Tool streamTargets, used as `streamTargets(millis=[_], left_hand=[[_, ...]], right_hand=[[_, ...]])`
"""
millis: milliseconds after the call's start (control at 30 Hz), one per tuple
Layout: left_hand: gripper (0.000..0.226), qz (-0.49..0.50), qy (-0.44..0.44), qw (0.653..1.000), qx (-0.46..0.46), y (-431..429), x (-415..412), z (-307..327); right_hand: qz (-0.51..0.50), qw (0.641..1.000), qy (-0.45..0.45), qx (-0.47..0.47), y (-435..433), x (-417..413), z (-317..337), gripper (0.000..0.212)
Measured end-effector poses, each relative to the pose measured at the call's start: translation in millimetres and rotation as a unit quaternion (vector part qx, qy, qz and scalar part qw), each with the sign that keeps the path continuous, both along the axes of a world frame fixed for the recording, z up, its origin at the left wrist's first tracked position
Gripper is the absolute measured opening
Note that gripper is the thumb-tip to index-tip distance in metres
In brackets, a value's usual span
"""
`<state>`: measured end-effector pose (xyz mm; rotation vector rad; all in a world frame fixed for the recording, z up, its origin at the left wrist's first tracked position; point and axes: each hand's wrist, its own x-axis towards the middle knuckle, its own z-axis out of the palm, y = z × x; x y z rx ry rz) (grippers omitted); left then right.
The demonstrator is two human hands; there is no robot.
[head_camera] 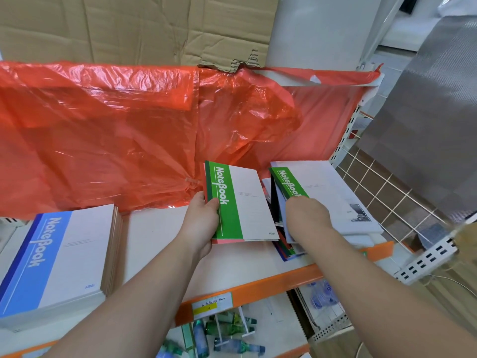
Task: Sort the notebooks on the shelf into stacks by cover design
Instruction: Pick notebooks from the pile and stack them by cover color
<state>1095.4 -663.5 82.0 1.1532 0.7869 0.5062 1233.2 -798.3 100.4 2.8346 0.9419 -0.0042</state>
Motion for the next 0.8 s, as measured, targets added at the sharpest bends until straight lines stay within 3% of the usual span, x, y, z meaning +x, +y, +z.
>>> streamTargets(millis=[400, 667, 733, 800], left_hand=[[0.021, -0.004, -0.011, 1.0, 0.003, -2, 0, 0], [0.02, -0.011, -0.054, 0.998, -0.019, -9, 3, -4], [0.015, -0.012, -0.041, 0.999, -0.004, -7, 1, -7], [0.016, -0.007, -0.027, 1.0, -0.003, -3, -1, -10]], right_hand=[[0.049, 0.995, -0.058, 0.072, 2, -19, 18, 0.027], [0.227, 0.948, 0.053, 0.216, 34, -88, 5, 0.021], [0.235, 0.936, 0.095, 0.245, 31, -80, 2, 0.019], [0.202, 0.943, 0.06, 0.258, 28, -60, -1, 0.016]])
